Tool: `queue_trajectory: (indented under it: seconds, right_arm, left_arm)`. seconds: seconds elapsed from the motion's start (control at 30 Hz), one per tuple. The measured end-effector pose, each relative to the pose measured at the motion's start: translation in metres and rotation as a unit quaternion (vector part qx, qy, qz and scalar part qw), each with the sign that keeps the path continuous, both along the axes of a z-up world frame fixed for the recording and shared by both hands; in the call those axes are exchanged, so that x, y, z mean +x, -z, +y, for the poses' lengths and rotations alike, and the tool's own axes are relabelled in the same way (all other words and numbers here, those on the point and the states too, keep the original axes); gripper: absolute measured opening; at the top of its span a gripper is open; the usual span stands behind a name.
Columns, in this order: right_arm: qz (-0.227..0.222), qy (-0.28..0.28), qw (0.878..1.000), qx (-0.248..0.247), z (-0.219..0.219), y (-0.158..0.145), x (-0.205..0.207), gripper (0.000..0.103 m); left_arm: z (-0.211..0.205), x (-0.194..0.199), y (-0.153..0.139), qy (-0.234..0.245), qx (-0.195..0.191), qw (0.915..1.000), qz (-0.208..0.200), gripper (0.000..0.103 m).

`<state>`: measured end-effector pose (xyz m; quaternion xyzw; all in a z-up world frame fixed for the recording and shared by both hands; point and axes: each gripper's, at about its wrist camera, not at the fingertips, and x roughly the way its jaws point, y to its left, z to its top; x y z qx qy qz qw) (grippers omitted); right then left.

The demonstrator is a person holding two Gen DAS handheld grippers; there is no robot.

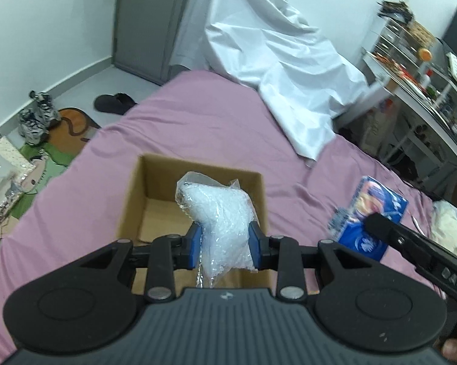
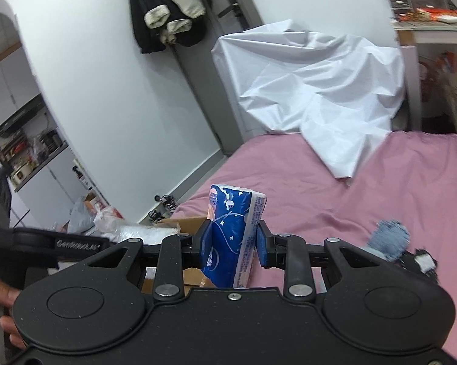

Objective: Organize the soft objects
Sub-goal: 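Carry the clear bag with the left tool while the right tool carries the tissue pack to the box, then open the left tool over the box while the right tool releases the tissue pack inside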

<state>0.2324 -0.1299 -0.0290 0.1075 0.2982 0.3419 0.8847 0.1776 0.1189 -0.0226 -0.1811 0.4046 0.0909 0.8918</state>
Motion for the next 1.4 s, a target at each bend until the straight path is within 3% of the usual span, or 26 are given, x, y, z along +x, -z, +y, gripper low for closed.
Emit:
queue_trajectory:
  seconds: [0.37,1.0,1.2,1.3,1.4]
  right_arm:
    - [-0.018,-0.040,0.999,-0.020,0.047,-0.011,0.014,0.030]
    - [0.026,-0.060,0.997,-0.046,0.097,0.013,0.025,0.030]
    - [0.030,-0.062,0.997,-0.045,0.110,0.018,0.032,0.030]
    - [0.037,-0.056,0.997,-0.038,0.113,0.022,0.037,0.031]
    - [0.038,-0.060,0.997,-0.034,0.118,0.027,0.038,0.039]
  left_arm:
    - [0.040,0.019,0.014,-0.034,0.005,0.9993,0.012,0.031]
    - [0.062,0.051,0.053,-0.018,-0.001,0.9987,0.047,0.032]
    - [0.066,0.049,0.048,-0.054,-0.008,0.9982,0.026,0.038]
    - [0.064,0.047,0.048,-0.071,-0.019,0.9966,0.038,0.039]
    - [0.060,0.041,0.043,-0.078,-0.020,0.9959,0.042,0.043]
